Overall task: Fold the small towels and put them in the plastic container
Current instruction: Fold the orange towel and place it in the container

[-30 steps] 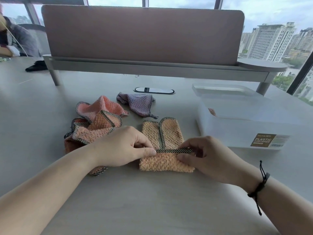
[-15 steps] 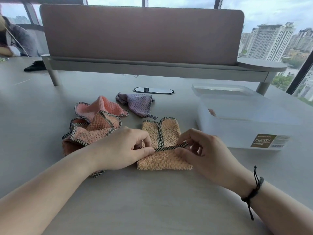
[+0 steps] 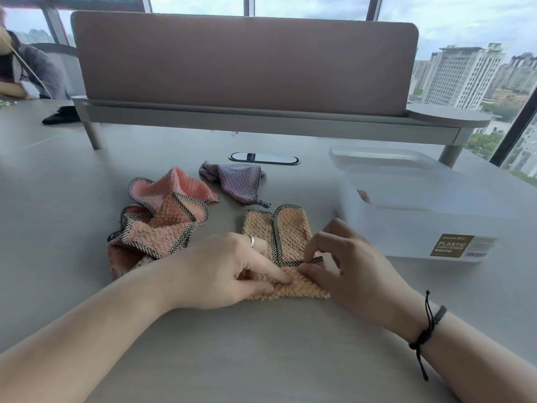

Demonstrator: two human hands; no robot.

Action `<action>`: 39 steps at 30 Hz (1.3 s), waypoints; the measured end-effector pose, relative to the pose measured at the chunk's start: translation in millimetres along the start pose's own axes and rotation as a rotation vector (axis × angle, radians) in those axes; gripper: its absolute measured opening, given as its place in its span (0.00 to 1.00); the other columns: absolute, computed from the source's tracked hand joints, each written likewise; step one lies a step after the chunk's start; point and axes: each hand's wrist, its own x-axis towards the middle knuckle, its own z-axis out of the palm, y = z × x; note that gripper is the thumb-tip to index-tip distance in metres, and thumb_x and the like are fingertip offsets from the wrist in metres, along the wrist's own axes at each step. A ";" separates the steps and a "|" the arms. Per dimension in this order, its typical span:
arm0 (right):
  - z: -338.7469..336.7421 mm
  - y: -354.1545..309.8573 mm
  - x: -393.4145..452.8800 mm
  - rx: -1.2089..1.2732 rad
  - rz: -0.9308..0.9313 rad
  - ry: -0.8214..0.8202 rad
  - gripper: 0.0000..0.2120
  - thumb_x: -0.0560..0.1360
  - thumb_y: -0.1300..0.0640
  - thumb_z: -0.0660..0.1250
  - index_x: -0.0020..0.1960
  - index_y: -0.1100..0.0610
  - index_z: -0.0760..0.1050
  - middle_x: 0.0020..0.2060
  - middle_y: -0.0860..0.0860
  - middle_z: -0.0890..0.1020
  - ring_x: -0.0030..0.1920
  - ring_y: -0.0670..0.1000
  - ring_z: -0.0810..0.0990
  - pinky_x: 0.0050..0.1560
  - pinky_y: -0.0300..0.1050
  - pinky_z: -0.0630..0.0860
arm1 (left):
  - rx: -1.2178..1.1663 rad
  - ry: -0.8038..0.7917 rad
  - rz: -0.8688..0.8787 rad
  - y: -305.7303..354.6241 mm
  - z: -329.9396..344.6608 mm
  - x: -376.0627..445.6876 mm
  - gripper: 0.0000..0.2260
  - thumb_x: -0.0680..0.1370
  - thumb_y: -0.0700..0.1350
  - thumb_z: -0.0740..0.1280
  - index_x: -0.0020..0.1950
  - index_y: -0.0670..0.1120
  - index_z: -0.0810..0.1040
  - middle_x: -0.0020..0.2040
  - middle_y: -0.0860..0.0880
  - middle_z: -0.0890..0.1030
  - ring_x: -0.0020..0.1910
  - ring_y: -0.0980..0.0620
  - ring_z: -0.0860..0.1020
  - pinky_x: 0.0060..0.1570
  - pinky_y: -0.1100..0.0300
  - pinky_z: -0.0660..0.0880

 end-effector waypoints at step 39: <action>-17.3 -4.5 -1.2 0.124 0.087 -0.081 0.07 0.72 0.46 0.72 0.50 0.41 0.78 0.30 0.46 0.77 0.30 0.42 0.72 0.32 0.33 0.68 | -0.295 0.250 -0.231 -18.5 -4.7 2.1 0.11 0.75 0.52 0.74 0.56 0.62 0.80 0.42 0.52 0.83 0.39 0.45 0.82 0.41 0.56 0.81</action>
